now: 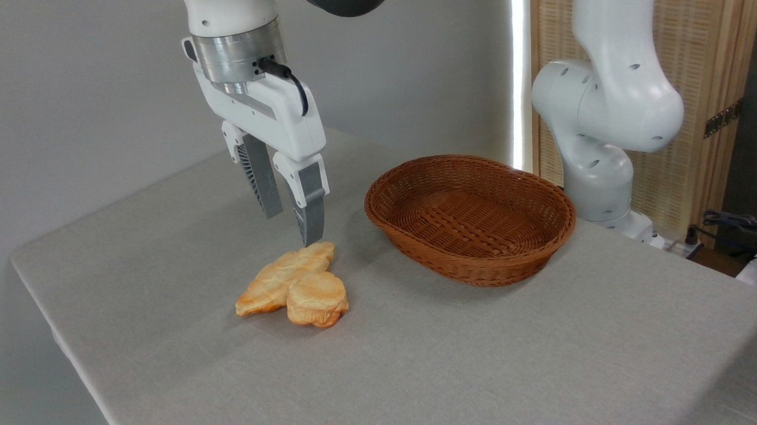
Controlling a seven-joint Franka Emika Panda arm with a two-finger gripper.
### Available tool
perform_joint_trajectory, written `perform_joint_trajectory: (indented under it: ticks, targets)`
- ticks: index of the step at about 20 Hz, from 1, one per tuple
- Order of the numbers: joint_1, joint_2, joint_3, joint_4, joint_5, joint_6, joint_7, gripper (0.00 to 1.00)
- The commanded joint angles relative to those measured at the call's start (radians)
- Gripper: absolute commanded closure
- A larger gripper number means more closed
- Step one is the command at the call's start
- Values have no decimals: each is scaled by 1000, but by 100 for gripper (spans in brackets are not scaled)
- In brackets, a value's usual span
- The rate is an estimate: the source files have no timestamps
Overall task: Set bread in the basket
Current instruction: 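Lower the open gripper over the stacked bread pieces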
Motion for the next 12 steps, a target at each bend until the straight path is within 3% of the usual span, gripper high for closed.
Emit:
perform_joint_trajectory:
  ticks: [1, 12]
  targets:
    - [-1, 12, 1, 33, -9, -13, -7, 0]
    - [-1, 31, -1, 33, -12, -10, -4, 0]
